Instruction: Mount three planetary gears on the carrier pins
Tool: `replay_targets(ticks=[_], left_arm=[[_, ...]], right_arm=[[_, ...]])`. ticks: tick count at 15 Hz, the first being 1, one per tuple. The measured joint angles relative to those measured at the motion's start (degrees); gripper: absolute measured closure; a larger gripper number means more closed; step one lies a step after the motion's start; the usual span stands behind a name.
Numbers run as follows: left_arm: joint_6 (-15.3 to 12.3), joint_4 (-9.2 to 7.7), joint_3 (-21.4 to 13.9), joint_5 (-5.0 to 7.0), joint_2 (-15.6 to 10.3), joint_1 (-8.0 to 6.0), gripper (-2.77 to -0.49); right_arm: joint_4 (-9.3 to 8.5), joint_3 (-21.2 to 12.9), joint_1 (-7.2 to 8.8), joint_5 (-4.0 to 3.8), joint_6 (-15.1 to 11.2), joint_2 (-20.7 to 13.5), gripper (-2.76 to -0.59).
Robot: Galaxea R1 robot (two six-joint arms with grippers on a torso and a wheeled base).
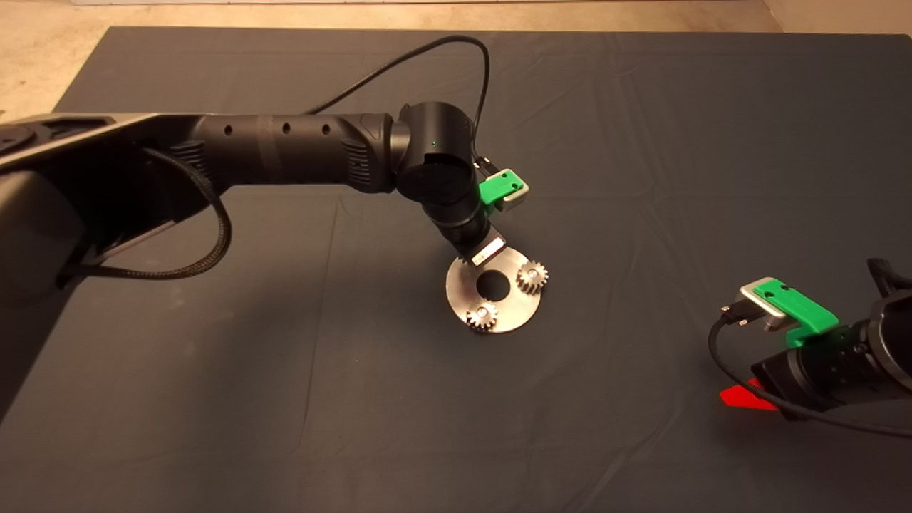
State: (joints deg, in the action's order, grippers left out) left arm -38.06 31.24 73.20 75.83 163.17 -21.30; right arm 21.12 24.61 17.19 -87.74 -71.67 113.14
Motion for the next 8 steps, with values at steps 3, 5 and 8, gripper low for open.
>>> replay_targets(ticks=[3, 5, 8], left_arm=[[0.0, 0.00, 0.0, -0.46, -0.1, 0.00, -0.64], [0.0, -0.02, 0.0, -0.61, -0.2, 0.00, -0.65], [0.0, -0.02, 0.0, -0.61, -0.2, 0.00, -0.65]], right_arm=[[0.00, 0.2, 0.00, 0.01, 0.3, 0.0, -1.90], [0.02, 0.3, 0.00, 0.00, 0.3, 0.0, -1.90], [0.02, 0.4, 0.00, 0.00, 0.3, 0.0, -1.90]])
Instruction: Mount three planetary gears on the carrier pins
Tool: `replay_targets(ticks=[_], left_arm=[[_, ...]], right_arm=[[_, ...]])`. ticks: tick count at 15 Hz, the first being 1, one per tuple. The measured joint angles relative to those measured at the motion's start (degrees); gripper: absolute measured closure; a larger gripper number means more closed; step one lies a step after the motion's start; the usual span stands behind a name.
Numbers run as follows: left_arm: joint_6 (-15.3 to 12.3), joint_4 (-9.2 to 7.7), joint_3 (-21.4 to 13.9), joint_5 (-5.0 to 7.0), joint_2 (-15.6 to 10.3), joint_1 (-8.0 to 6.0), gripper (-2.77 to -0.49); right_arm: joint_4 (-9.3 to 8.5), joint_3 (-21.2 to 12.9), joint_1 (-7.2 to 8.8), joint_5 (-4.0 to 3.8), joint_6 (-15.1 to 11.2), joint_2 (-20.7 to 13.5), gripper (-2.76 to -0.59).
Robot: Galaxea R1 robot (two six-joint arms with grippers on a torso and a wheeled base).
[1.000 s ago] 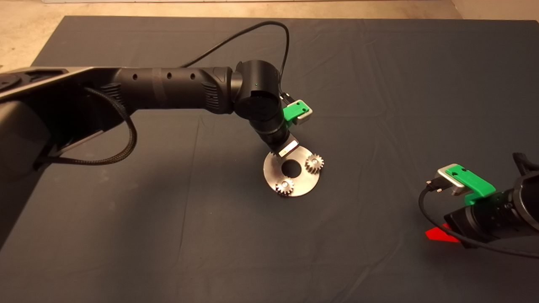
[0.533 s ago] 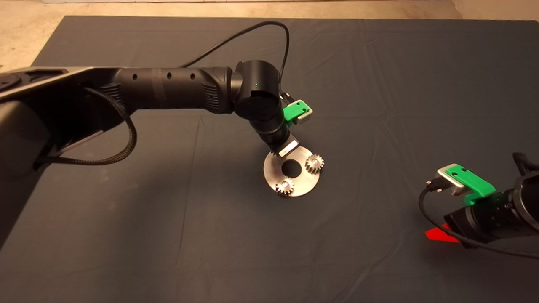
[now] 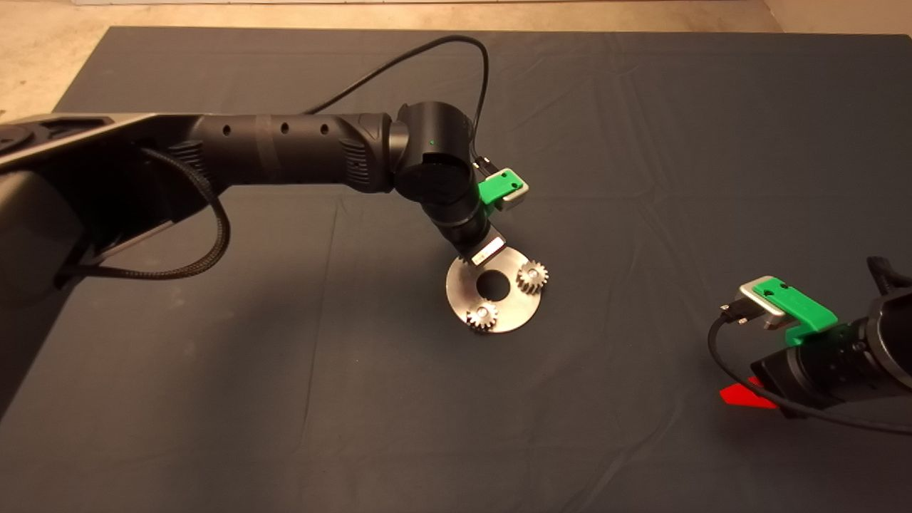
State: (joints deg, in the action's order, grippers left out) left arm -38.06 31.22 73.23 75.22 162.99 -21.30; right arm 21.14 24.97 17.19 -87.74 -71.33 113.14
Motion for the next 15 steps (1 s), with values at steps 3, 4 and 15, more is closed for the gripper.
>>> replay_targets(ticks=[3, 4, 15], left_arm=[[0.0, 0.00, 0.0, -0.05, 0.0, 0.00, -0.65], [0.0, 0.00, 0.0, -0.06, 0.0, 0.00, -0.69], [0.0, 0.00, 0.2, -0.96, 0.0, 0.05, -0.92]], right_arm=[[0.00, 0.0, 0.00, 0.00, 0.1, 0.0, -1.90], [-0.02, 0.0, 0.00, 0.00, 0.1, 0.0, -1.90], [0.00, 0.0, -0.02, 0.00, 0.2, 0.0, -1.90]])
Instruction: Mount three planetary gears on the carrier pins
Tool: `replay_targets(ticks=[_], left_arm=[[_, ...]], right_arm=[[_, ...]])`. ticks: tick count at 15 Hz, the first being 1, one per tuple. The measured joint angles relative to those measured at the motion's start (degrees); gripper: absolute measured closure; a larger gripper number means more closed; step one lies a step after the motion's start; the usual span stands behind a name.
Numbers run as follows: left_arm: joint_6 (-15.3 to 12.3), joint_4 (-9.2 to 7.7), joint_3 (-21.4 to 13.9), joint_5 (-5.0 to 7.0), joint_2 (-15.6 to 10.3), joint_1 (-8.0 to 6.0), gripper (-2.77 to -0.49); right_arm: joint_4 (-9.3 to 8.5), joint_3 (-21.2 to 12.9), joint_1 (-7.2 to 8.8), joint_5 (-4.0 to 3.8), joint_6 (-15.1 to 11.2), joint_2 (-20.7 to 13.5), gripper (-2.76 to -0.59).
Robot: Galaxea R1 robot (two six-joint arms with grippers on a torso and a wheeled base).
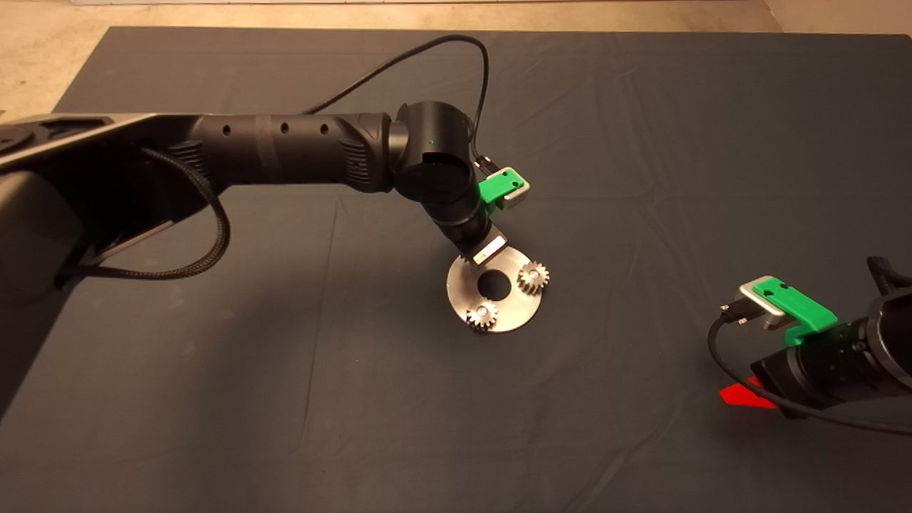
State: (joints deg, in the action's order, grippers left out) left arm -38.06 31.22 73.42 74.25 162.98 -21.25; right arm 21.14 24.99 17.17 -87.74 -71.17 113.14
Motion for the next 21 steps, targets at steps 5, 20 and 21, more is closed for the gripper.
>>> replay_targets(ticks=[5, 20, 21], left_arm=[[0.0, 0.09, 0.0, -1.15, -0.2, 0.00, -1.03], [-3.7, -0.44, -14.4, 6.50, -11.0, -0.07, -1.75], [-5.9, -0.98, -18.5, 7.51, -14.5, -0.21, -1.75]], right_arm=[[0.00, 0.6, 0.02, 0.02, 0.4, 0.0, -1.90], [-0.06, 4.8, 3.26, -0.24, 1.7, 4.8, -1.90], [-0.06, 5.5, 4.48, -0.41, 1.7, 7.2, -1.90]])
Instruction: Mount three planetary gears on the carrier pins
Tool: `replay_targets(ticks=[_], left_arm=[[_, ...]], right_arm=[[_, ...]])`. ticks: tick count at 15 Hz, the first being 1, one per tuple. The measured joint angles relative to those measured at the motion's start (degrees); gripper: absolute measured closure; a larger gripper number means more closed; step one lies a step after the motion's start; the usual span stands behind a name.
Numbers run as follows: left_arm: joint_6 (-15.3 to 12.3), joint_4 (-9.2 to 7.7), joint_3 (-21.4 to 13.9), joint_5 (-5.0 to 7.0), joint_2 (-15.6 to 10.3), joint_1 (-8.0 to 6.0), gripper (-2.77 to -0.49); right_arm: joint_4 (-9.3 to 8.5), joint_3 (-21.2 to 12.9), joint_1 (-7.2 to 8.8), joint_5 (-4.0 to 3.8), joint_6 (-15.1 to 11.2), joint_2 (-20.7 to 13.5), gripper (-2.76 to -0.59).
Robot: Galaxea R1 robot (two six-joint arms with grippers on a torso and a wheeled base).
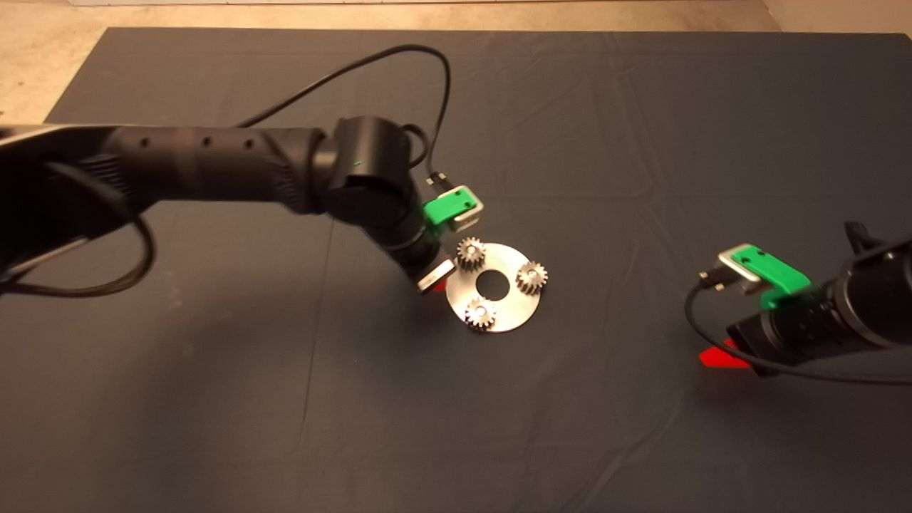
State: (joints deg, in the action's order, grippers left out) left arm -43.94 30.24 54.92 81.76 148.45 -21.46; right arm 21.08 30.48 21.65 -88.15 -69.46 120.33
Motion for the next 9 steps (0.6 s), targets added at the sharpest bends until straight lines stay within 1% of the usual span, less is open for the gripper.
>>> replay_targets(ticks=[1, 2, 3, 4, 5, 6, 7, 8, 9], left_arm=[[-3.1, -0.29, -4.4, 1.63, -3.5, -0.23, -1.75], [-6.5, -0.51, -8.9, 3.34, -6.6, -0.72, -1.75], [-10.0, -0.69, -13.8, 4.96, -9.6, -1.19, -1.75], [-14.0, -0.95, -18.8, 5.36, -13.2, -1.43, -1.75], [-17.9, -1.55, -23.6, 5.21, -17.2, -1.47, -1.75], [-21.6, -2.04, -27.4, 5.17, -21.7, -1.68, -1.75], [-25.0, -2.27, -30.0, 5.21, -26.6, -2.06, -1.75], [-28.0, -2.58, -31.6, 5.56, -30.8, -2.24, -1.75], [-29.8, -3.13, -32.7, 5.95, -34.0, -2.24, -1.75]], right_arm=[[-0.02, 0.6, 1.40, -0.16, -0.3, 4.1, -1.90], [-0.07, 0.8, 2.22, 0.20, -1.2, 7.9, -1.90], [-0.17, 0.9, 2.80, 1.19, -2.8, 10.4, -1.90], [-0.52, 0.8, 3.64, 1.38, -5.8, 11.4, -1.90], [-0.66, 0.8, 4.41, 0.78, -8.6, 11.4, -1.90], [-0.97, 0.4, 4.78, 0.33, -10.2, 11.3, -1.90], [-1.54, 0.0, 4.89, 0.01, -11.1, 11.4, -1.90], [-1.79, -0.5, 4.94, 0.04, -11.9, 11.8, -1.90], [-1.87, -1.0, 5.30, 0.32, -13.1, 12.6, -1.90]])
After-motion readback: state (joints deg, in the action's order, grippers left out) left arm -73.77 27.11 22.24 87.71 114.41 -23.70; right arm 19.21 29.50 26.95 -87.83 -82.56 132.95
